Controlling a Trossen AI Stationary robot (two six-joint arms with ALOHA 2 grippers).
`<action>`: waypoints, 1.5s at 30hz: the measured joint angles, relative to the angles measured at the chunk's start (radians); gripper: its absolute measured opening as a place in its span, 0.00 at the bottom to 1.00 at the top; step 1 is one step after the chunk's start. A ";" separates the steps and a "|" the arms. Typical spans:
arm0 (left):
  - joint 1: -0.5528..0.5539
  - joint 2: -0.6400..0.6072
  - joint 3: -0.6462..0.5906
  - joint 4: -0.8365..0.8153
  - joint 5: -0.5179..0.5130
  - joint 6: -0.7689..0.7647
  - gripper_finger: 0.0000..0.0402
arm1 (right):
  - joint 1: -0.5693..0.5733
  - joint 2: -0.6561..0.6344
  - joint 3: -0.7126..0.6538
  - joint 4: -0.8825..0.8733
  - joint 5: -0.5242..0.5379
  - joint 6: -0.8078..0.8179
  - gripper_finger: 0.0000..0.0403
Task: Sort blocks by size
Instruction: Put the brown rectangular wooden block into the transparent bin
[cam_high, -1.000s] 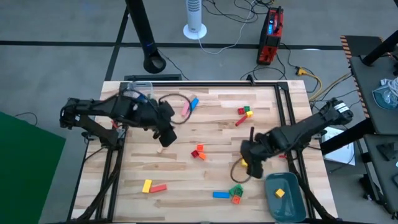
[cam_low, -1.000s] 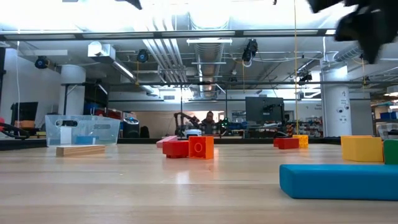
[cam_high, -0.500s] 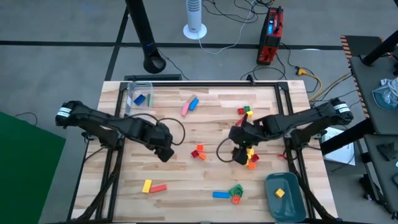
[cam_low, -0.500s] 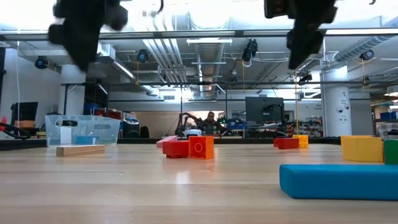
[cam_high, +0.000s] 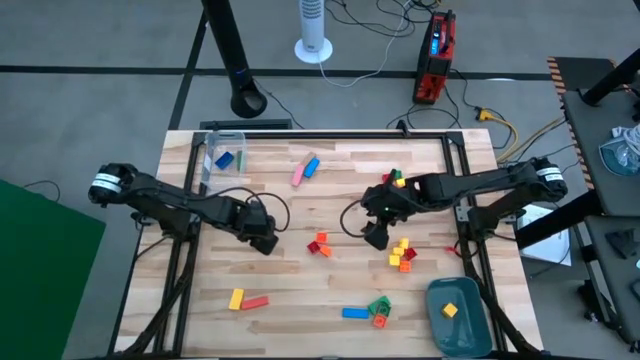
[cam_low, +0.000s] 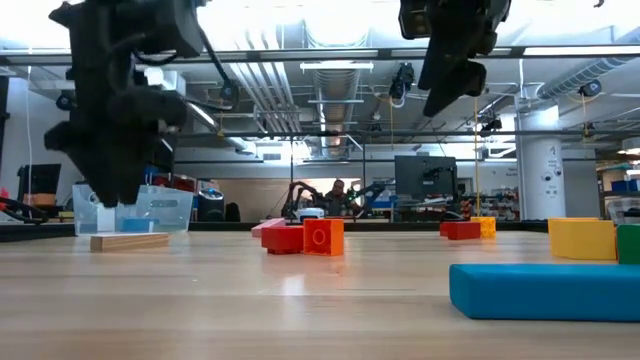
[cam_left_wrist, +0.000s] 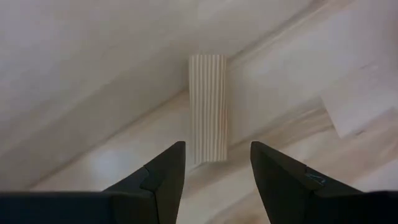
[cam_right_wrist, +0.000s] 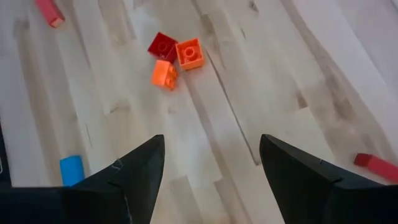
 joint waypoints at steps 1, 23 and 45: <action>0.002 0.000 -0.013 0.022 0.000 0.001 0.42 | -0.003 0.000 0.000 0.007 0.000 -0.002 0.62; 0.007 0.152 -0.086 0.233 -0.067 0.081 0.50 | -0.021 0.001 -0.002 0.021 0.007 -0.028 0.63; 0.008 0.132 -0.005 0.206 0.013 0.126 0.22 | -0.055 0.002 -0.002 0.139 0.049 -0.098 0.52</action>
